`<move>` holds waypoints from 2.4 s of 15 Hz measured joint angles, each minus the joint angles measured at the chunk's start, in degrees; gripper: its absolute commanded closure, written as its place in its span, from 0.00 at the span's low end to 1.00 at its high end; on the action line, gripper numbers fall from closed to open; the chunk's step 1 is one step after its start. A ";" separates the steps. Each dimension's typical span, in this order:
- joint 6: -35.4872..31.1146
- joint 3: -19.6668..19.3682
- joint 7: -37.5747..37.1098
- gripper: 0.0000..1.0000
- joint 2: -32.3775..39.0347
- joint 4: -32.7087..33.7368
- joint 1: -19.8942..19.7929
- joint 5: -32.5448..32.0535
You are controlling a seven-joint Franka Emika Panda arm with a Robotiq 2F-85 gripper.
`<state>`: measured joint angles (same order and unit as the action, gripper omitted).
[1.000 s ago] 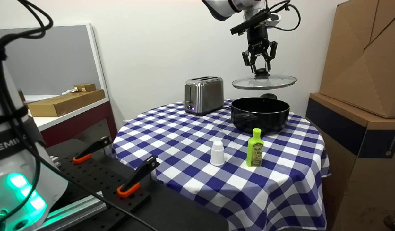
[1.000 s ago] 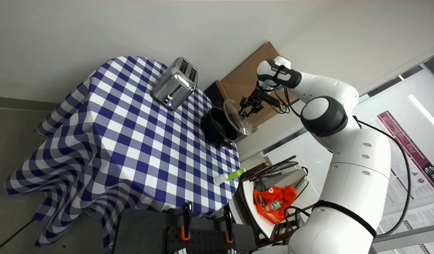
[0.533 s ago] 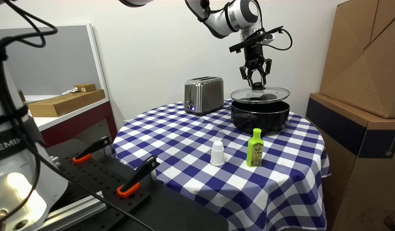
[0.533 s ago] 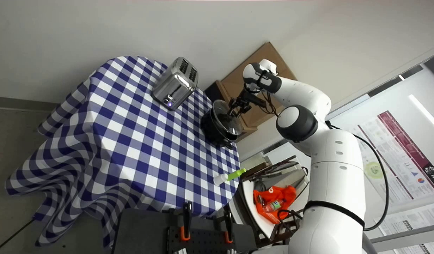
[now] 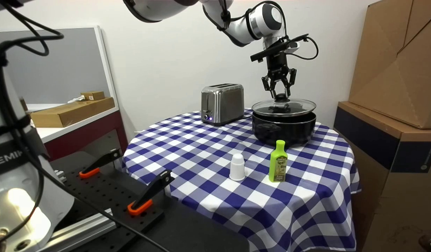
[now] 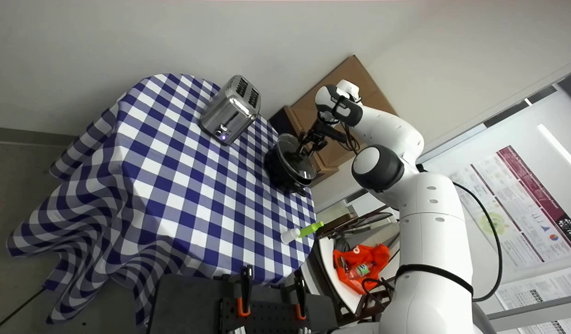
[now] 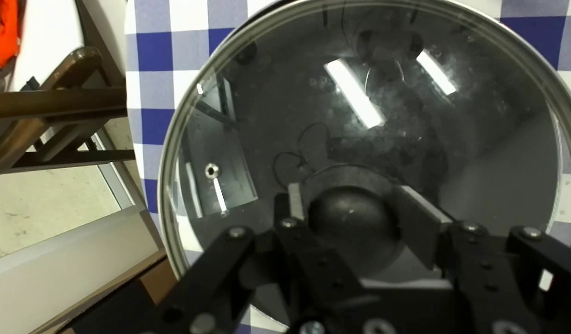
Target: Put the lid on the pot
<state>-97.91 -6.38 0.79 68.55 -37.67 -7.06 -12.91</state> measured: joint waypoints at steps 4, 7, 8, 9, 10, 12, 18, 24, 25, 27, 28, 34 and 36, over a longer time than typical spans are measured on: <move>0.04 0.16 0.00 0.76 0.80 0.65 0.06 0.00; 0.09 0.40 0.00 0.76 1.45 0.65 0.22 0.00; 0.18 0.42 0.00 0.76 1.57 0.80 0.30 -0.07; 0.21 0.44 0.00 0.76 1.62 0.84 0.37 -0.07; 0.25 0.45 0.00 0.76 1.63 0.85 0.41 -0.08; 0.27 0.45 0.00 0.76 1.64 0.86 0.41 -0.08; 0.48 0.46 0.00 0.76 1.57 0.90 -0.09 0.03; 0.56 1.33 0.45 0.76 1.30 0.86 -1.67 1.13; 0.58 1.59 0.73 0.76 1.30 0.82 -1.87 1.22; 0.63 1.95 1.31 0.76 1.28 0.77 -2.10 1.24; 0.65 2.05 1.47 0.76 1.28 0.77 -2.16 1.24; 1.02 2.47 1.52 0.76 1.27 0.67 -3.13 1.42; 1.07 2.55 1.52 0.76 1.31 0.10 -3.79 1.48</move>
<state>-96.84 -3.83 2.31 69.86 -37.58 -10.85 -11.43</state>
